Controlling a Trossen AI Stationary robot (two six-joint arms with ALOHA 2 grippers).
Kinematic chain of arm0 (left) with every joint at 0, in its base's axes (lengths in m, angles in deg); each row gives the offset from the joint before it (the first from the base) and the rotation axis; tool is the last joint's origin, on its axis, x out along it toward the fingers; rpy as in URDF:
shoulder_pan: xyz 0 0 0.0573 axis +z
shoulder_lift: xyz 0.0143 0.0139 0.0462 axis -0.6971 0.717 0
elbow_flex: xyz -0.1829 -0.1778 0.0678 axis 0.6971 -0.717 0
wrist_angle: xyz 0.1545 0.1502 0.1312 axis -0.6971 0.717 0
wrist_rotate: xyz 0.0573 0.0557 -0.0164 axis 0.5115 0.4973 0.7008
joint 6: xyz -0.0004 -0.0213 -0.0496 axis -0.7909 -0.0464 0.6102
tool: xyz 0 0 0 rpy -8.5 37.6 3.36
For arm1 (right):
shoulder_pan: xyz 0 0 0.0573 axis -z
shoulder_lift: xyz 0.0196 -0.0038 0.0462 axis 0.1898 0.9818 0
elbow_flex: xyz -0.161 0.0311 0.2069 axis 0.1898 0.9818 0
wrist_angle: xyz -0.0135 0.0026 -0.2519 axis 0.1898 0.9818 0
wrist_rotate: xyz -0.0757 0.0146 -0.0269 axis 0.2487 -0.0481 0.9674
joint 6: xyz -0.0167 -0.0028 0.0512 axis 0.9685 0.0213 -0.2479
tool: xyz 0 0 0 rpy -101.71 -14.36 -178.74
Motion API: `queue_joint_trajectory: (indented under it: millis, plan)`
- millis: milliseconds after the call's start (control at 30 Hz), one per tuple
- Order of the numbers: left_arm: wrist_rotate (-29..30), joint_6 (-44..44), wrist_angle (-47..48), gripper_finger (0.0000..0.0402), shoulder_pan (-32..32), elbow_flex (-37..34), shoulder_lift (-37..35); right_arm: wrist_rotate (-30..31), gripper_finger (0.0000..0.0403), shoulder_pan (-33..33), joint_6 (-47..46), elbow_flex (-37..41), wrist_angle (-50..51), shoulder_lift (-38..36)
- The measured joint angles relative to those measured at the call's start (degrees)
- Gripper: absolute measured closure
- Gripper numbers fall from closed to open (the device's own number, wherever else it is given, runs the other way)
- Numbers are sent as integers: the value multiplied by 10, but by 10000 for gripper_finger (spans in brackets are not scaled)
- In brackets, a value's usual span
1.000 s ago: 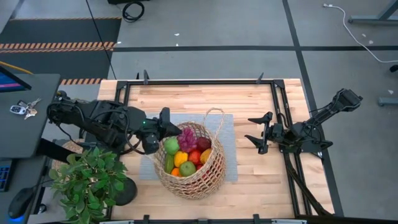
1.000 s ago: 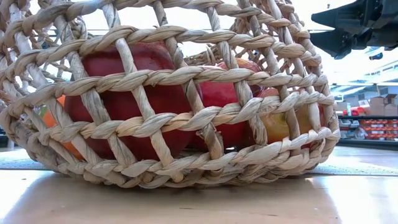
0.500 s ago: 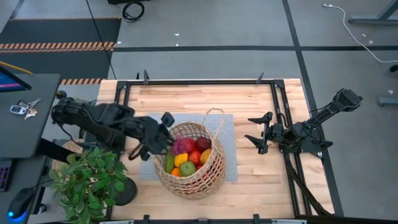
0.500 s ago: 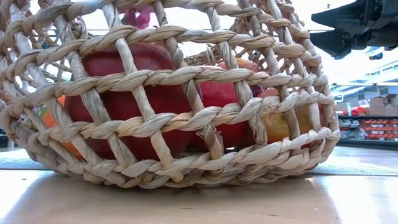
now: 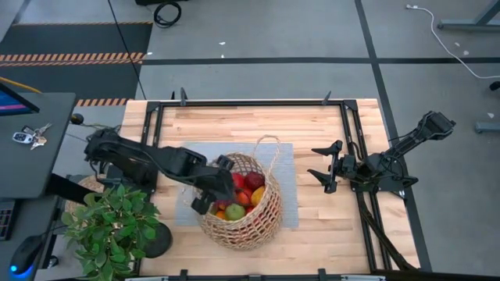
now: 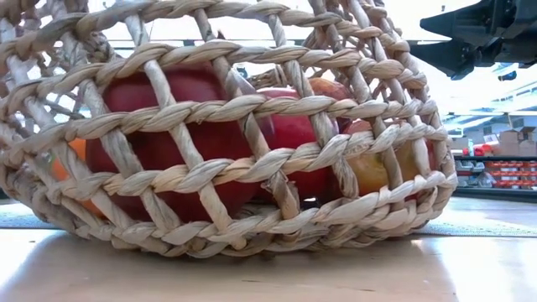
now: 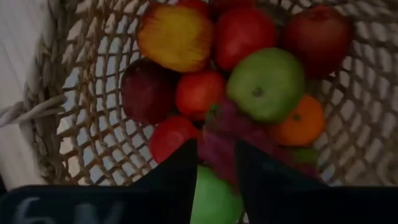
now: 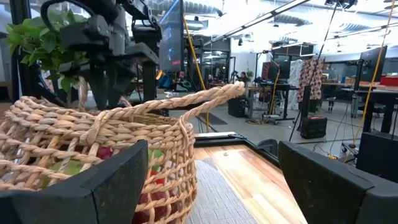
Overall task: Build produce basket
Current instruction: Adjust the brown basket
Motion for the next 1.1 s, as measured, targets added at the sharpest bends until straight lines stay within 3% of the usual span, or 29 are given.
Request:
queue_joint_trajectory:
  millis: [133,267,400,500,700,1100]
  plan:
    - [32,41,-5,262,4,0,10,0,41,0,0,0,0,0]
    - [56,55,-21,207,4,0,6,0,41,0,0,0,0,0]
    - [58,61,-36,154,4,0,-6,0,41,0,0,0,0,0]
    - [65,70,-21,136,7,0,-15,0,41,0,0,0,0,0]
    - [73,88,34,146,34,0,-58,0,41,0,0,0,0,0]
    - [69,177,9,205,44,0,-181,0,41,0,0,0,0,0]
